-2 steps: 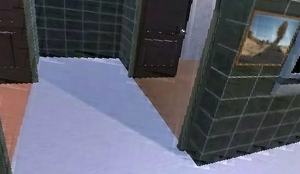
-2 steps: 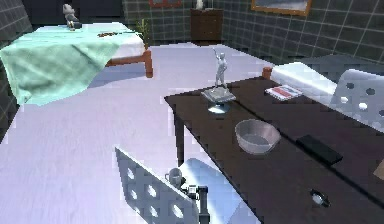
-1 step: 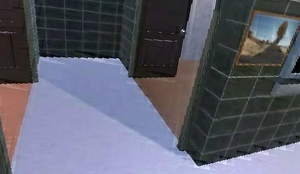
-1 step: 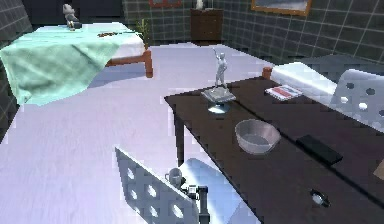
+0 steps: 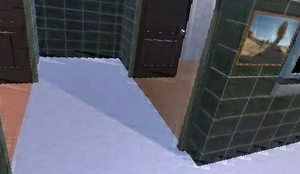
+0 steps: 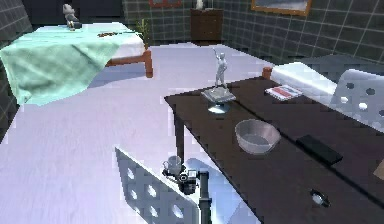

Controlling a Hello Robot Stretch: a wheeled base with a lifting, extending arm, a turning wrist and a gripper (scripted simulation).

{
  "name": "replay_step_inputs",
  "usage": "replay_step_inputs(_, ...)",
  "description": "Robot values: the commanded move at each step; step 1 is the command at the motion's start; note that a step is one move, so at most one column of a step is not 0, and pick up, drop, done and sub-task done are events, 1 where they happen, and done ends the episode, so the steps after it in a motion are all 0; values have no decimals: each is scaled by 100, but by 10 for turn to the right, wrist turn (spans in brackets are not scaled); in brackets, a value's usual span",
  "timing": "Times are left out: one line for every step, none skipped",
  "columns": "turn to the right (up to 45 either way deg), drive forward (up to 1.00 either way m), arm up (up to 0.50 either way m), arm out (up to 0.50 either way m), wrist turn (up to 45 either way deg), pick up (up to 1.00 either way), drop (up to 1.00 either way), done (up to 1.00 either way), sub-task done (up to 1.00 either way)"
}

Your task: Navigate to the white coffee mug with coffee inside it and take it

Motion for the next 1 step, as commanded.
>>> replay_step_inputs(0, 0, 0, 0, 0, 0, 0, 100, 0)
